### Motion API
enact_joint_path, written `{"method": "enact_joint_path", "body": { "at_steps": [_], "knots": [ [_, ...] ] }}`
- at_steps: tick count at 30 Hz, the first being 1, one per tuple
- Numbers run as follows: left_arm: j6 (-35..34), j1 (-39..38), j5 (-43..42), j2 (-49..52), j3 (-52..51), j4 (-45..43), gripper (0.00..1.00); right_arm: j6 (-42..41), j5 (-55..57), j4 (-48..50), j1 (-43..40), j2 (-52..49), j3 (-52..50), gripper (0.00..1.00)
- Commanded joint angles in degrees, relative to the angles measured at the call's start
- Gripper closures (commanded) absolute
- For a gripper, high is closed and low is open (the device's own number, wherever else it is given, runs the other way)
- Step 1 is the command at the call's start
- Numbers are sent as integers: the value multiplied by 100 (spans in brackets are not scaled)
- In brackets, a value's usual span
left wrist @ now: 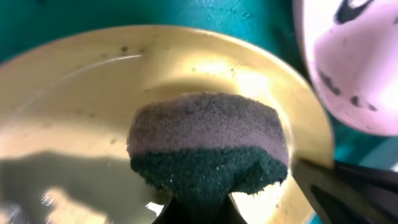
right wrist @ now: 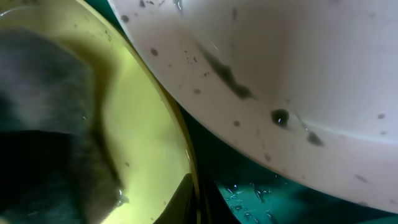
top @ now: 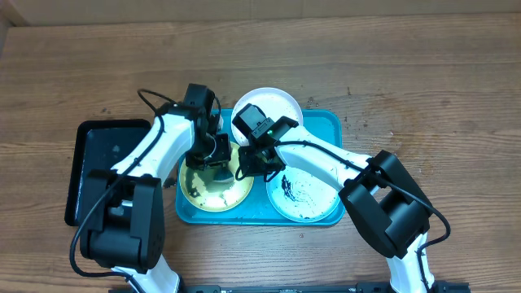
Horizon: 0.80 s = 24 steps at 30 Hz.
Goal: Clean dirty plates on tray and stack at the side
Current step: 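Scrub the yellow plate with the left-held sponge while right gripper holds it, then lift the yellow plate with the right gripper, moving the left arm aside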
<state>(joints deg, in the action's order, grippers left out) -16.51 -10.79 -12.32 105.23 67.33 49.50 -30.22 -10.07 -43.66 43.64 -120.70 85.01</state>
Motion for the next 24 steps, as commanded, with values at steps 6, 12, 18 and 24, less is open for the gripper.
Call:
{"method": "enact_joint_path", "body": {
  "at_steps": [6,12,18,24],
  "knots": [
    [-245,37,1429,105,-597,-140,96,0,101,-13,-4,13,50,96],
    [-726,37,3141,103,-328,603,96,2,101,-11,-4,15,50,96],
    [-822,37,3821,101,299,1187,96,17,101,-13,-4,15,52,96],
    [-809,42,2931,98,1143,1567,96,22,92,-15,-4,114,109,96]
  ]
}}
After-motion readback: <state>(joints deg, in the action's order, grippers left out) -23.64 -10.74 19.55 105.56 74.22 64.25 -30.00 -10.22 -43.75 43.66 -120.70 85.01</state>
